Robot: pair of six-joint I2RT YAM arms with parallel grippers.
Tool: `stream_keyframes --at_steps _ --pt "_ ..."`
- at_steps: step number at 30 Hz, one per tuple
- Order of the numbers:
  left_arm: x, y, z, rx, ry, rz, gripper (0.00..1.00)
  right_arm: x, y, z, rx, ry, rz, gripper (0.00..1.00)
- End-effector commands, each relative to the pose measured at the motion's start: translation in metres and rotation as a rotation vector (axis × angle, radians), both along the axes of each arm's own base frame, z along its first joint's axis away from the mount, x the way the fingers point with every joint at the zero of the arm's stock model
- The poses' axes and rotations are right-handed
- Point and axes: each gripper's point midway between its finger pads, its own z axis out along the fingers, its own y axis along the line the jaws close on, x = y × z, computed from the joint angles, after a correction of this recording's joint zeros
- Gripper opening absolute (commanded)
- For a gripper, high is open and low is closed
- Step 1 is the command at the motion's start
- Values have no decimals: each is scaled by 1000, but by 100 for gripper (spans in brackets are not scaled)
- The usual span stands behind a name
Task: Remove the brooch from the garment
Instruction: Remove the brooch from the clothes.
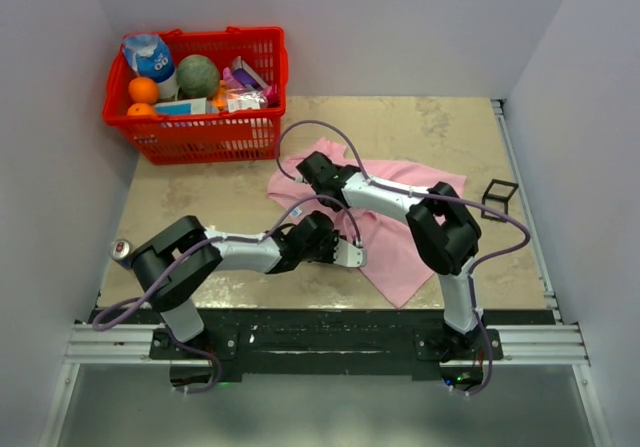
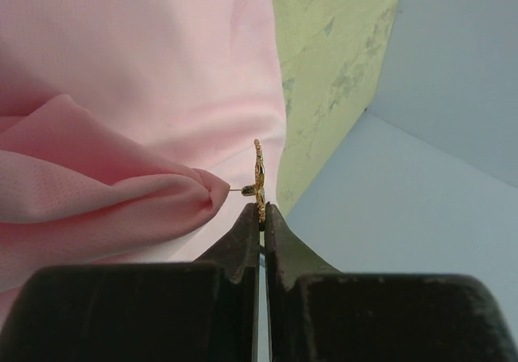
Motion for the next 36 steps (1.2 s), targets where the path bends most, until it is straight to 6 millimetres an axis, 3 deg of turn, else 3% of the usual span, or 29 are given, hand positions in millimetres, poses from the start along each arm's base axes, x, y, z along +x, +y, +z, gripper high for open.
stream_keyframes --at_steps 1,2,7,17,21,22,26,27,28,29,30,31,32,35,36 --pt "-12 9 -23 161 47 -94 15 -6 -11 0 -34 -14 -10 0" --pt "-22 23 -39 239 89 -128 15 -7 -13 -4 -63 -1 5 0" --pt "-46 50 -63 342 148 -190 10 -7 -23 -14 -176 -3 50 0" --pt "-77 89 -86 473 251 -179 4 25 -19 20 -237 -226 128 0" --pt "-96 113 -92 519 292 -181 2 48 -38 26 -194 -264 48 0" --pt "-98 113 -90 509 291 -177 2 56 -35 38 -153 -279 27 0" --pt "-106 118 -86 488 327 -136 1 70 -31 55 80 -302 -62 0" --pt "-106 117 -84 479 330 -123 0 60 -28 34 103 -144 -32 0" --pt "-104 112 -75 437 335 -87 0 66 -16 52 213 -133 -37 0" --pt "-101 106 -68 397 337 -68 0 61 -10 36 333 -67 -99 0" --pt "-97 100 -57 345 337 -53 0 47 -9 40 359 51 -121 0" --pt "-92 89 -35 246 328 -32 0 34 6 28 484 142 -151 0" --pt "-89 85 -25 205 314 -19 0 29 5 23 519 184 -188 0" --pt "-83 75 6 100 335 48 7 -3 21 18 653 350 -213 0" --pt "-74 68 21 55 344 67 10 -15 23 25 693 393 -205 0"
